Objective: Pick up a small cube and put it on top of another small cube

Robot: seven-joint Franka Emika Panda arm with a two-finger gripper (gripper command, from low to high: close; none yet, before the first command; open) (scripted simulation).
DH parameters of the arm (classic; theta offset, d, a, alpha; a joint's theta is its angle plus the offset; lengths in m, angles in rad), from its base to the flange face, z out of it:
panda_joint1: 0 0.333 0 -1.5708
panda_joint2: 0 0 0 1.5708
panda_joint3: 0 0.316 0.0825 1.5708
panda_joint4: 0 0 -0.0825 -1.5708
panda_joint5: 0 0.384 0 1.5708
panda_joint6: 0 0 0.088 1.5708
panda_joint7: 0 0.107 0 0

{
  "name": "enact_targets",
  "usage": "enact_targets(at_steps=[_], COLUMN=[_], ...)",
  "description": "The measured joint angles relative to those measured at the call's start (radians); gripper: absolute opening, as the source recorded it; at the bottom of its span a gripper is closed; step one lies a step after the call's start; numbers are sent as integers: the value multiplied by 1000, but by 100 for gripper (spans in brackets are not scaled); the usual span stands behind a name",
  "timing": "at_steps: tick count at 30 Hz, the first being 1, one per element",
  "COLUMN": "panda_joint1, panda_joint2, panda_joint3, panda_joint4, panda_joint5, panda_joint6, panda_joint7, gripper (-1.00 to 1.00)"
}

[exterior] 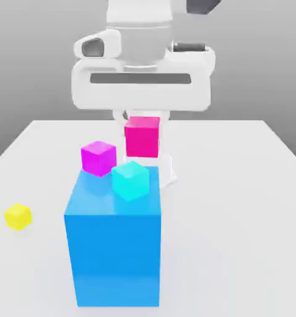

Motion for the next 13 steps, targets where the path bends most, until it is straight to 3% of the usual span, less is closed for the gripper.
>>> enact_targets(at_steps=[2, 3, 9, 13], panda_joint1=[-6, -7, -9, -10], panda_joint2=[23, 32, 37, -8], panda_joint3=[-1, -1, 0, 3], panda_joint4=[-51, -68, -76, 0], panda_joint5=[-1, -1, -4, -6], panda_joint6=[74, 100, 113, -8], panda_joint7=[6, 7, 9, 11], gripper=[-100, 100, 100, 100])
